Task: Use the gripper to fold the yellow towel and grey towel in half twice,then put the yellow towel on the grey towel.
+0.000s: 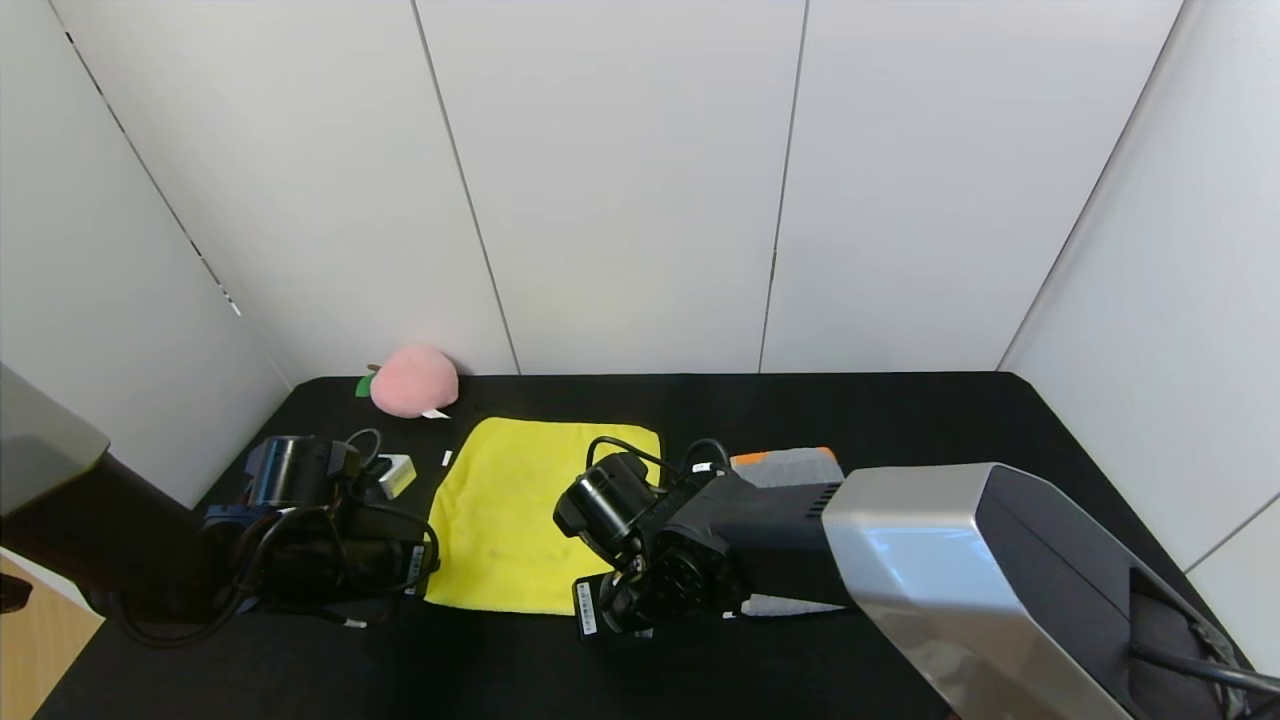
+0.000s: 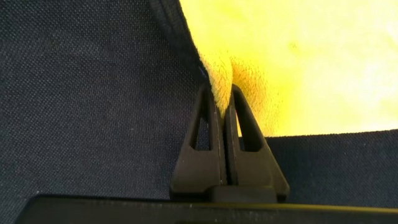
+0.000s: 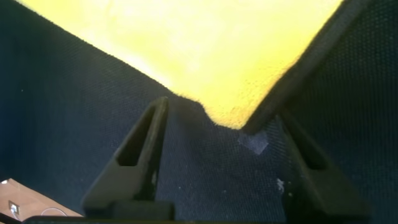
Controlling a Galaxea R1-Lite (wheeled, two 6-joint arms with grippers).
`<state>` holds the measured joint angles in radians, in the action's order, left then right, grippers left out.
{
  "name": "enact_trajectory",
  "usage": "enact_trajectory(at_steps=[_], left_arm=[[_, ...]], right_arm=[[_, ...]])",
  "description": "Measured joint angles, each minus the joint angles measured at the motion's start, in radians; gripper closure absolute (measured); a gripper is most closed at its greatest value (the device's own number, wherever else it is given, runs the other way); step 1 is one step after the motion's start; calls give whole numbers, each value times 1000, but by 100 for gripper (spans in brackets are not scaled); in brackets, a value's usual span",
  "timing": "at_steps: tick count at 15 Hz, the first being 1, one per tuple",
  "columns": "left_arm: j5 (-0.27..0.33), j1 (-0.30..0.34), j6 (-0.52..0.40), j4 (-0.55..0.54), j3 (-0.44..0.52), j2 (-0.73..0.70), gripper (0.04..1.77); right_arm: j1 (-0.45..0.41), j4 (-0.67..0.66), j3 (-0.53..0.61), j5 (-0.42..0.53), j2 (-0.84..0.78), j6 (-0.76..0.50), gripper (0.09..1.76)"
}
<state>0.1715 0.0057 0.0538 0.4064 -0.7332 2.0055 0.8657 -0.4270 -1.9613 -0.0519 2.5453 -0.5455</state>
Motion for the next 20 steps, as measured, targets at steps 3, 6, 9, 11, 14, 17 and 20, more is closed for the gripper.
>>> enact_trajectory(at_steps=[3, 6, 9, 11, 14, 17, 20], left_arm=[[0, 0, 0, 0, 1, -1, 169], [0, 0, 0, 0, 3, -6, 169], [0, 0, 0, 0, 3, -8, 169], [0, 0, 0, 0, 3, -8, 169], [0, 0, 0, 0, 3, -7, 169], [0, 0, 0, 0, 3, -7, 169], [0, 0, 0, 0, 3, -7, 169]], right_arm=[[-8, 5, -6, 1, 2, 0, 56], [-22, 20, -16, 1, 8, 1, 45], [-37, 49, -17, -1, 12, 0, 39], [-38, 51, -17, 0, 13, -1, 35], [-35, 51, -17, -1, 14, 0, 33], [-26, 44, -17, -1, 14, 3, 32], [-24, 41, -15, -2, 15, 2, 73]])
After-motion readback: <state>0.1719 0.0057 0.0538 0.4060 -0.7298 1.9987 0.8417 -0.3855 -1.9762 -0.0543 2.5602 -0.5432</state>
